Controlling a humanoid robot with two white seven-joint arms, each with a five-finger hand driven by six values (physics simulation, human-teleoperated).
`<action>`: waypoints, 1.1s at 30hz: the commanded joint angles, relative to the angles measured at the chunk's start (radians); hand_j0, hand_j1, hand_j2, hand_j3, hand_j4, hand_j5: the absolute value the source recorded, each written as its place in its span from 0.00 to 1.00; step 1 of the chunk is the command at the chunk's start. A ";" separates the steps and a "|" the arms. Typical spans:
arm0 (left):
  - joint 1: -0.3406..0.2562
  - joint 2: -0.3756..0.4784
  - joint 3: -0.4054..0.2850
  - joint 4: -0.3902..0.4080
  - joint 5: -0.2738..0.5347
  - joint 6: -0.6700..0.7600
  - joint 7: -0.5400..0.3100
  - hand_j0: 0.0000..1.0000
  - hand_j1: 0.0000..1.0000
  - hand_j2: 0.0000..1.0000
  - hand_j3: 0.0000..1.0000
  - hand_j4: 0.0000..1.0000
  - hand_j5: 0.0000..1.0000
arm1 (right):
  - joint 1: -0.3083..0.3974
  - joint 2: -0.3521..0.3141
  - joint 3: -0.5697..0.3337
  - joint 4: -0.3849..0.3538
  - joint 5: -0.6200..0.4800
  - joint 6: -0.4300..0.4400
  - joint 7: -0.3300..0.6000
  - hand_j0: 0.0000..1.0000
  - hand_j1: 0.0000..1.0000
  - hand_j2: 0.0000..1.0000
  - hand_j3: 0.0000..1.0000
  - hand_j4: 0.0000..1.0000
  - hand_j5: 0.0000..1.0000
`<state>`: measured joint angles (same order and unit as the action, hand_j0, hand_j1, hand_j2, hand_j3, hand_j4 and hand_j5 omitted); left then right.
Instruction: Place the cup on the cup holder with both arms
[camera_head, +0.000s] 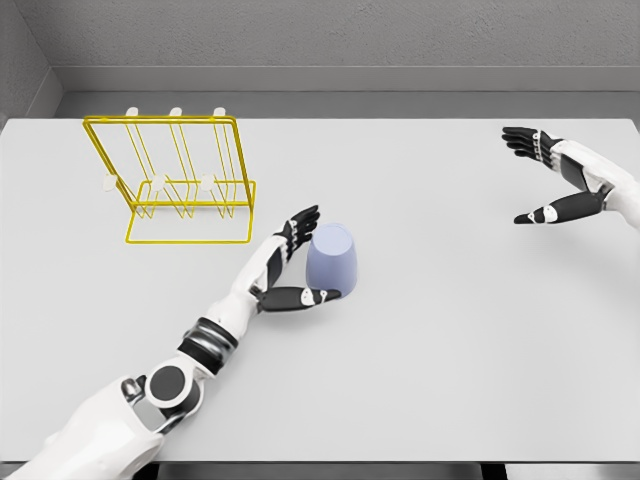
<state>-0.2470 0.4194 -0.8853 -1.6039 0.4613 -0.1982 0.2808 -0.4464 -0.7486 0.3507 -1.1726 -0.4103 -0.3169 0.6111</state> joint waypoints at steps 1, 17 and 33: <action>0.000 -0.004 -0.001 0.002 -0.004 0.000 0.000 1.00 1.00 1.00 1.00 1.00 1.00 | 0.000 0.000 0.001 -0.001 -0.005 0.001 0.000 1.00 1.00 1.00 1.00 1.00 1.00; -0.012 -0.044 -0.004 0.021 -0.009 0.026 0.000 1.00 1.00 1.00 1.00 1.00 1.00 | 0.002 0.012 0.002 0.001 -0.004 0.004 0.000 1.00 1.00 1.00 1.00 1.00 1.00; -0.020 -0.070 -0.007 0.047 -0.010 0.026 -0.003 1.00 1.00 1.00 1.00 1.00 1.00 | 0.002 0.014 0.001 0.001 -0.001 0.002 0.000 1.00 1.00 1.00 1.00 1.00 1.00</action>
<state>-0.2684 0.3528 -0.8921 -1.5590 0.4541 -0.1715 0.2782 -0.4449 -0.7336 0.3517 -1.1697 -0.4045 -0.3144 0.6111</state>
